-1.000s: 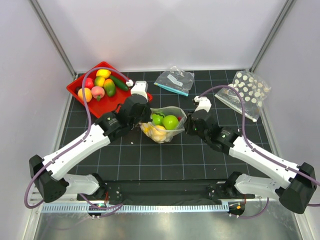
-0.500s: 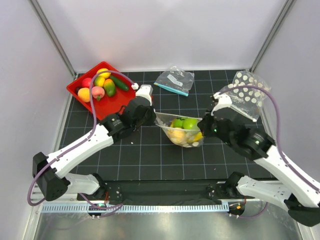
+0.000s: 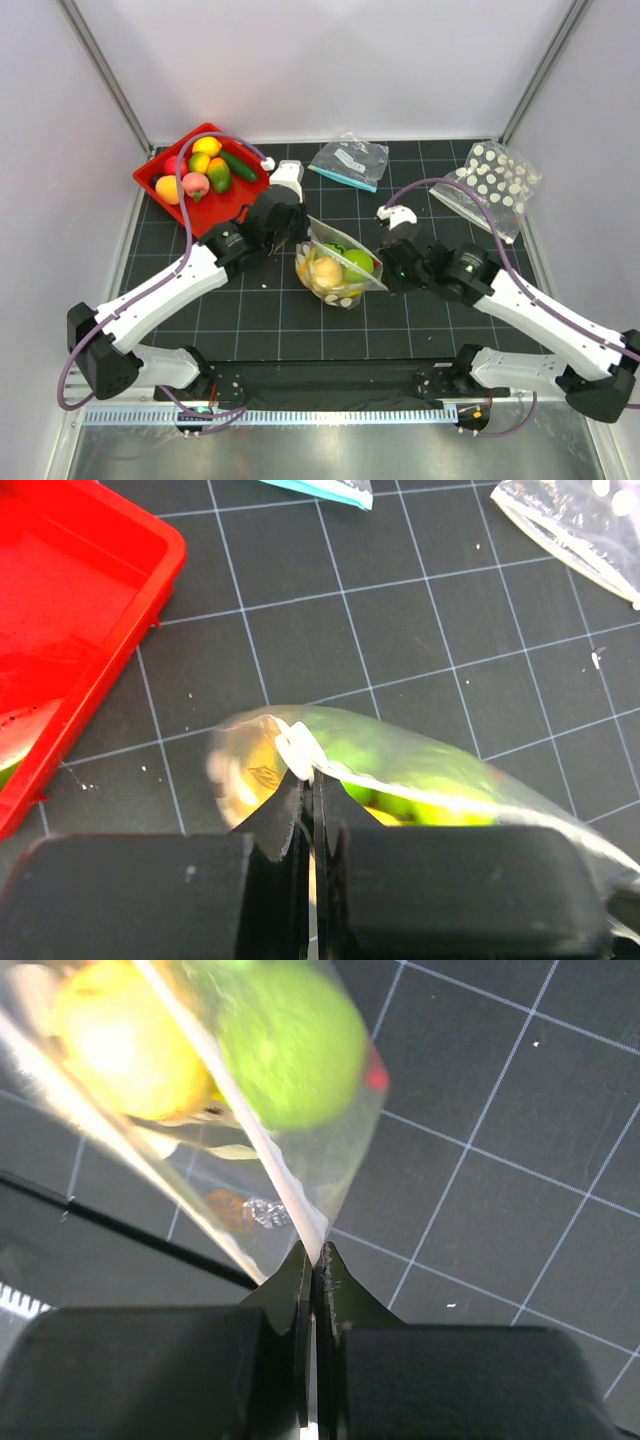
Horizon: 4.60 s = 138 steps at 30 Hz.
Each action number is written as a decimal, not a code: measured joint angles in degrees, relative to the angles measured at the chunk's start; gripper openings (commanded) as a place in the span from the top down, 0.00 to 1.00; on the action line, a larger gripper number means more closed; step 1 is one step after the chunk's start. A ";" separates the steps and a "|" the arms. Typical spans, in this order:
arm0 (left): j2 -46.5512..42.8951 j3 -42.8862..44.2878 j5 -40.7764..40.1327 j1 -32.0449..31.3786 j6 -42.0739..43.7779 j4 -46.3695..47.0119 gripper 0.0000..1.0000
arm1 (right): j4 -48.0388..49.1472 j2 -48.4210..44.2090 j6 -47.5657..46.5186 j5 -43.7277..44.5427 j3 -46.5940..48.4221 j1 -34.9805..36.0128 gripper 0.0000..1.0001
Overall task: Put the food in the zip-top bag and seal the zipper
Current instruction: Adjust the zipper food storage bag at the center of the board, then zip the zipper food storage bag at the center of the board.
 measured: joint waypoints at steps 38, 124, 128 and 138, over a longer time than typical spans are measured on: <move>3.06 1.36 16.70 0.09 14.19 6.86 1.00 | 14.95 0.81 -12.50 13.27 -2.38 0.55 0.99; 3.52 -7.39 74.97 -1.38 40.30 15.15 1.00 | 73.05 -22.34 -0.50 -66.82 -39.50 -32.63 0.49; 3.52 -7.43 75.69 -1.38 40.54 15.13 1.00 | 75.43 -21.66 -0.39 -68.28 -40.09 -31.95 0.60; 3.52 -7.43 75.63 -0.98 40.50 15.06 1.00 | 78.90 -20.92 0.63 -70.36 -40.28 -29.70 0.99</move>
